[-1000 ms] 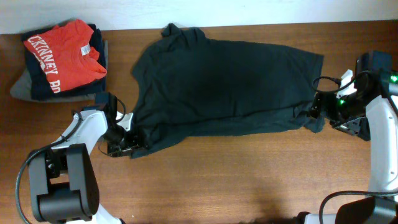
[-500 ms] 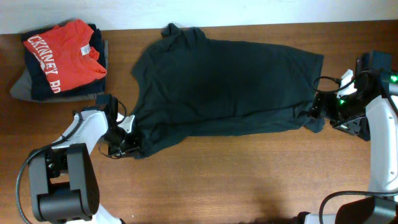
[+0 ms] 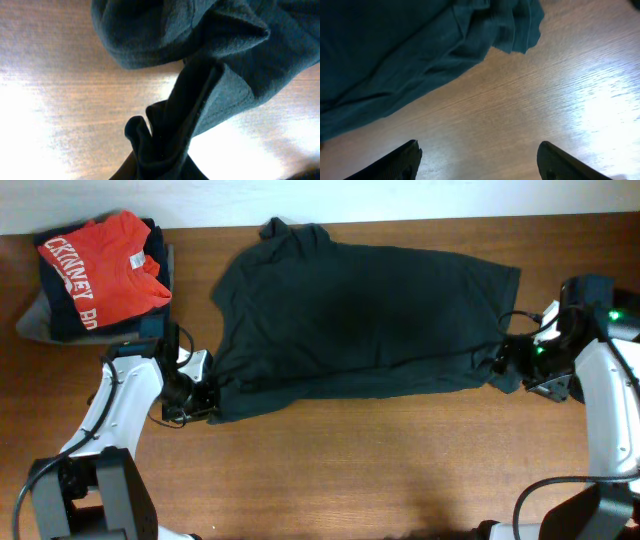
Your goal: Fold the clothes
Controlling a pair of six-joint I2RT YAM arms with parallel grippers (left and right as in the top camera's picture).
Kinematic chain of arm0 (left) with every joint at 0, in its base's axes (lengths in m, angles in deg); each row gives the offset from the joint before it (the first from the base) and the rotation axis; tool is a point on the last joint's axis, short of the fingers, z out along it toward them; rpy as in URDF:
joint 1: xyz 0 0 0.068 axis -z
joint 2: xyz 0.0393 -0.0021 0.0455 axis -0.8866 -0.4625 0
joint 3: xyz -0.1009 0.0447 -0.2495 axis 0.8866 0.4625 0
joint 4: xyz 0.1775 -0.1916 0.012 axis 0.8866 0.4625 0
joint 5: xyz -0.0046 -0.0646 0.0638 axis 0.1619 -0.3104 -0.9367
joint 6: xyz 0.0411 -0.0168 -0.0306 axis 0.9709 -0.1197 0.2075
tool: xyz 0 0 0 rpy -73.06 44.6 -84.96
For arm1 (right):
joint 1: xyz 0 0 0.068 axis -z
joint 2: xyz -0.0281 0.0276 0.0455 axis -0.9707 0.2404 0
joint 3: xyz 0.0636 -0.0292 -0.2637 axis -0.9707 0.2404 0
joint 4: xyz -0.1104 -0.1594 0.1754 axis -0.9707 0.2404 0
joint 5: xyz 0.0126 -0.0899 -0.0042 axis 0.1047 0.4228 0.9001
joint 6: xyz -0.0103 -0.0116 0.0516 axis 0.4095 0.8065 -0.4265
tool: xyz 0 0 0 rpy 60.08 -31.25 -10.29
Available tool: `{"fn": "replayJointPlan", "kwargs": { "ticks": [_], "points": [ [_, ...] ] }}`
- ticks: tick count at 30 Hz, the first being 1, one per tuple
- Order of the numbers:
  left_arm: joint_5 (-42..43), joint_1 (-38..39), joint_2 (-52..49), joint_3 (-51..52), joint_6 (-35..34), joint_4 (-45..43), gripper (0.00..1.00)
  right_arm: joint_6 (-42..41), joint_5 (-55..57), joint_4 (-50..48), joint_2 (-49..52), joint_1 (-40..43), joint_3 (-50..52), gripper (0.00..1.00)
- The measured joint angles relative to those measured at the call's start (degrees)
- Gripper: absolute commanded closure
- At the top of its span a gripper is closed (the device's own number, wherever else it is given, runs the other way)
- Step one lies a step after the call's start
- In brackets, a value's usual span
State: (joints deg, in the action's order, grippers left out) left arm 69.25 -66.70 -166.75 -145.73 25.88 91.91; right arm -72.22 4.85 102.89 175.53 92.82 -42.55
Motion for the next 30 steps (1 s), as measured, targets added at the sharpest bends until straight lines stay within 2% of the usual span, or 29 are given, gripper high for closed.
{"fn": "replayJointPlan", "kwargs": {
  "ticks": [6, 18, 22, 30],
  "points": [
    [0.0, 0.0, 0.0, 0.0, 0.0, 0.3, 0.84, -1.8, 0.0, -5.0, 2.0, 0.0, 2.5, 0.21],
    [0.0, 0.0, 0.0, 0.0, 0.0, 0.2, 0.84, -1.9, 0.0, -15.5, 12.9, 0.0, 2.5, 0.23],
    [0.0, 0.0, 0.0, 0.0, 0.0, 0.0, 0.84, -2.0, 0.0, -18.9, 13.7, 0.0, 2.4, 0.28],
    [0.0, 0.0, 0.0, 0.0, 0.0, -0.4, 0.83, -3.2, 0.0, -20.0, 14.0, 0.0, 1.8, 0.30]
  ]
}}
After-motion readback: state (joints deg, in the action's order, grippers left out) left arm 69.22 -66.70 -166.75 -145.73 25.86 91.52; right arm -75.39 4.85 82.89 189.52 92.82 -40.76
